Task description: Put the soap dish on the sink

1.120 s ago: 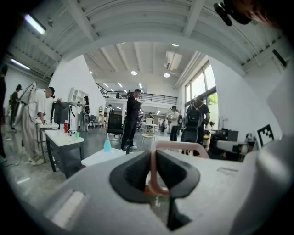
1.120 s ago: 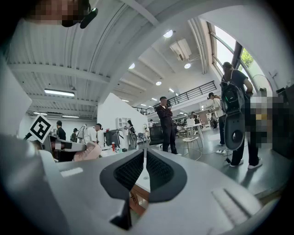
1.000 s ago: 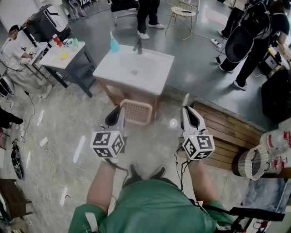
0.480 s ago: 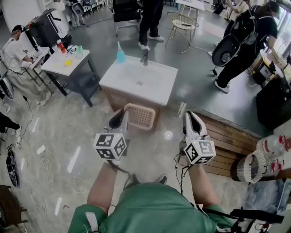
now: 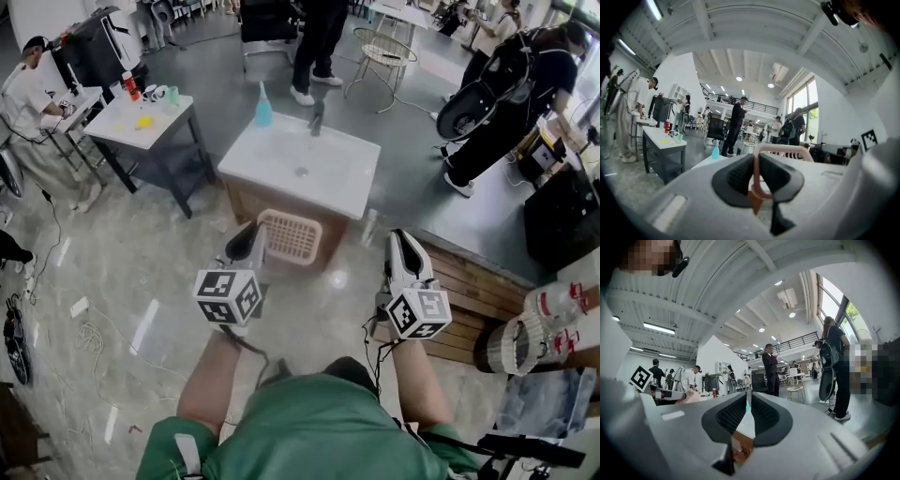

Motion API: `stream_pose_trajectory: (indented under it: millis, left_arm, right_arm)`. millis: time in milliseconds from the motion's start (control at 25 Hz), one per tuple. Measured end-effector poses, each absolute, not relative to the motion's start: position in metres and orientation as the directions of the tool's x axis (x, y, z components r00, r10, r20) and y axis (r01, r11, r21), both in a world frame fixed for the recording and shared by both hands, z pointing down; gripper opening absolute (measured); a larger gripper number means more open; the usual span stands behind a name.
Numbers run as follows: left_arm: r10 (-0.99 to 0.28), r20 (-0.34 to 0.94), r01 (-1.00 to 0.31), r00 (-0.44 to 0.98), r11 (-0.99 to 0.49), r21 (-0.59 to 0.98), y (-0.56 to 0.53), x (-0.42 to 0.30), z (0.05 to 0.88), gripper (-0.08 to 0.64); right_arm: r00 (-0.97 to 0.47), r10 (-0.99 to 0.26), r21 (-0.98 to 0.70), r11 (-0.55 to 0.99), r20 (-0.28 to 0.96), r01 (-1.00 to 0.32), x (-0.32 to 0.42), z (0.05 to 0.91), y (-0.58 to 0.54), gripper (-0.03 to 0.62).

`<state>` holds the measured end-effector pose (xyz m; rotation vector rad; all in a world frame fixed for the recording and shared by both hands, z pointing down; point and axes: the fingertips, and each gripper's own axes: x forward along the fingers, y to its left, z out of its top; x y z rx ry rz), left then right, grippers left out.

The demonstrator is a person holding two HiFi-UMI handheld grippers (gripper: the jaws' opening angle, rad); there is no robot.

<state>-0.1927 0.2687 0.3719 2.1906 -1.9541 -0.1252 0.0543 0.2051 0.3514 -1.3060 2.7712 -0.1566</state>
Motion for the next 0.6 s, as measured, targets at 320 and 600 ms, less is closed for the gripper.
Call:
stream_pose_trajectory:
  millis: [320, 600]
  left_arm:
    - [-0.994, 0.074, -0.967, 0.075, -0.054, 0.250, 0.274, -0.251, 0.379, 0.041]
    - [-0.995, 0.094, -0.969, 0.035, -0.011, 0.245, 0.249, -0.274, 0.389, 0.041]
  right_arm:
    - [-0.669, -0.743, -0.101, 0.665, 0.013, -0.740, -0.003, 0.355, 0.201, 0.020]
    - [-0.702, -0.712, -0.145, 0.693, 0.019, -0.706, -0.034, 0.368, 0.160, 0.020]
